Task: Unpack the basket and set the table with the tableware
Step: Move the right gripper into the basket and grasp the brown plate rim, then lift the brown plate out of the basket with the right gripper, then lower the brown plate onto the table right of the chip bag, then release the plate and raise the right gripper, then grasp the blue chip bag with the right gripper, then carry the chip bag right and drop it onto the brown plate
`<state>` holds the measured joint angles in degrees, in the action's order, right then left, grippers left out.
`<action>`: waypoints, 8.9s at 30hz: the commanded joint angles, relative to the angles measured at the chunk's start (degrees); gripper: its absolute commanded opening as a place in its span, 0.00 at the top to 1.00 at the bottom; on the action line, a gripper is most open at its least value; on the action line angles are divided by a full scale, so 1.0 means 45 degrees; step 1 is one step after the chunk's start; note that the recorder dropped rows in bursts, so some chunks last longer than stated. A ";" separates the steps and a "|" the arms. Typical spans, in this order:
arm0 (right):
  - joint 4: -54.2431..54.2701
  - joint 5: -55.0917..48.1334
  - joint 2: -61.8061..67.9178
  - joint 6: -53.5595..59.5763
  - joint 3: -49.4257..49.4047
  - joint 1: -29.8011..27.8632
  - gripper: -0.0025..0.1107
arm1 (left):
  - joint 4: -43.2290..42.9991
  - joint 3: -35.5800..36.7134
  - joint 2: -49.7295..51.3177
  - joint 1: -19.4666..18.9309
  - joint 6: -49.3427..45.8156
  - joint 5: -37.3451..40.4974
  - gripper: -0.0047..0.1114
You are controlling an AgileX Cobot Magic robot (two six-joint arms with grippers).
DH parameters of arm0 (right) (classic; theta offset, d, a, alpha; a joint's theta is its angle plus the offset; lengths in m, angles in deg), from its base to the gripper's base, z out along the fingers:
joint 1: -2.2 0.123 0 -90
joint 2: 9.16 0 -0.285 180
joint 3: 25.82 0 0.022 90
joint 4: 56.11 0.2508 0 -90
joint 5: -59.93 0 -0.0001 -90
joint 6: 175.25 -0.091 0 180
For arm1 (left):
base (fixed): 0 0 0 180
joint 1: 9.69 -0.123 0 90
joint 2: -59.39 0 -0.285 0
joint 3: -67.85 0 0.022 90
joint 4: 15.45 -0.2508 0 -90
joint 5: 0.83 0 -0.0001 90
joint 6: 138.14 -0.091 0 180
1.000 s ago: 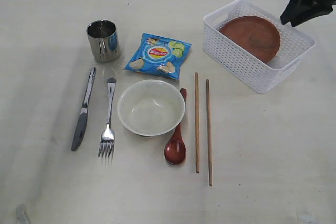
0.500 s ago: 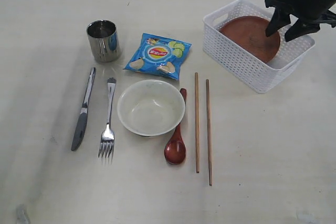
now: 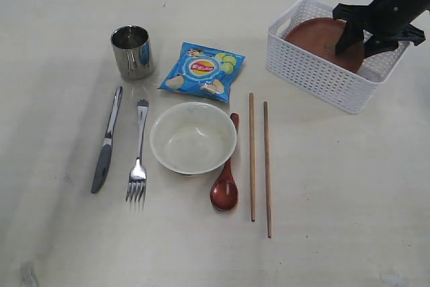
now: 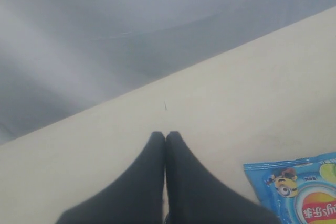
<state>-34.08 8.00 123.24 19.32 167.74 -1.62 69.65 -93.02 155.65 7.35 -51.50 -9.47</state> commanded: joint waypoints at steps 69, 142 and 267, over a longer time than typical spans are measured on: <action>1.3629 0.2861 -0.7838 0.7729 -1.2060 0.0925 0.98 | 0.0085 0.0074 -0.0054 0.0044 0.0049 0.0795 0.96; 1.7314 0.5346 -0.1331 0.9675 -0.8044 0.1648 0.98 | 0.0085 0.0074 -0.0054 0.0044 0.0090 0.0790 0.96; -0.4096 0.4011 0.1549 0.5200 0.1875 0.9600 0.98 | 0.0809 0.0217 -0.0054 0.0044 -0.0104 -0.5401 0.96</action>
<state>-50.97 31.74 131.14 43.28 176.96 41.84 73.21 -92.37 155.65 7.35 -51.84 -33.75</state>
